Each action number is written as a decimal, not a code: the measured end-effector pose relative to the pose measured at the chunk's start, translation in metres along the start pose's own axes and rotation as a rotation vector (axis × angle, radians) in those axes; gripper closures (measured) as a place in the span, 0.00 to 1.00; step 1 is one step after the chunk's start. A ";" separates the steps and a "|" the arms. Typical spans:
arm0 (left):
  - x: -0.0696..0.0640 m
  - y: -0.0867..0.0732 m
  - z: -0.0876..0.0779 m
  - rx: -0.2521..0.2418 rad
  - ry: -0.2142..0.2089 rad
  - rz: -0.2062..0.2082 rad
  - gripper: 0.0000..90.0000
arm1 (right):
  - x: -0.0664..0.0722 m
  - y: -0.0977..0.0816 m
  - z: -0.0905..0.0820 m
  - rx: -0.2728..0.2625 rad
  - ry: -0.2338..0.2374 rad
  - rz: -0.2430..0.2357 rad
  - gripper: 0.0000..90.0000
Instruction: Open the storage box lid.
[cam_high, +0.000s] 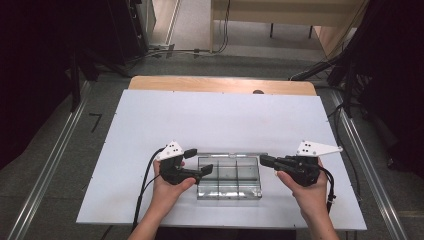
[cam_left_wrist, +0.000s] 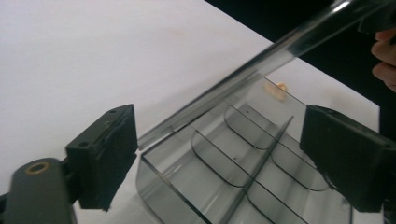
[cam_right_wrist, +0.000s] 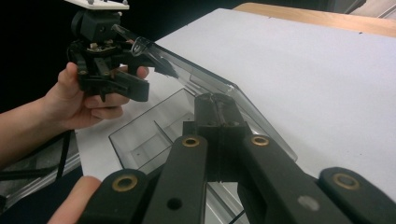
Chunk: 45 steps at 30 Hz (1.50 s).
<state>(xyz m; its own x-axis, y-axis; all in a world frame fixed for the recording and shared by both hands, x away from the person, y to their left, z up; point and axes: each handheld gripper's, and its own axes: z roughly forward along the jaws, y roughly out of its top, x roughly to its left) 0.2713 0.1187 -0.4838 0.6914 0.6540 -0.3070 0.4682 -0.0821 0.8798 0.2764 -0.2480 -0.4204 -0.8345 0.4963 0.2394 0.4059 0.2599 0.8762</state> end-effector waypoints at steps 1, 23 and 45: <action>0.001 0.000 0.001 -0.002 0.001 -0.004 0.16 | -0.001 0.000 0.000 -0.002 0.001 0.001 0.98; 0.011 0.003 -0.006 -0.059 0.042 -0.052 0.65 | -0.017 -0.004 -0.004 -0.005 -0.050 0.020 0.94; 0.017 0.000 -0.001 -0.104 0.030 -0.139 0.68 | -0.038 -0.011 0.042 0.024 -0.104 0.083 0.70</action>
<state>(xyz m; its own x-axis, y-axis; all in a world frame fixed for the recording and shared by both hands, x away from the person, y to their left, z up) 0.2824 0.1300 -0.4889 0.6064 0.6758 -0.4190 0.4977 0.0883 0.8628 0.3197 -0.2350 -0.4567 -0.7551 0.5999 0.2645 0.4817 0.2340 0.8445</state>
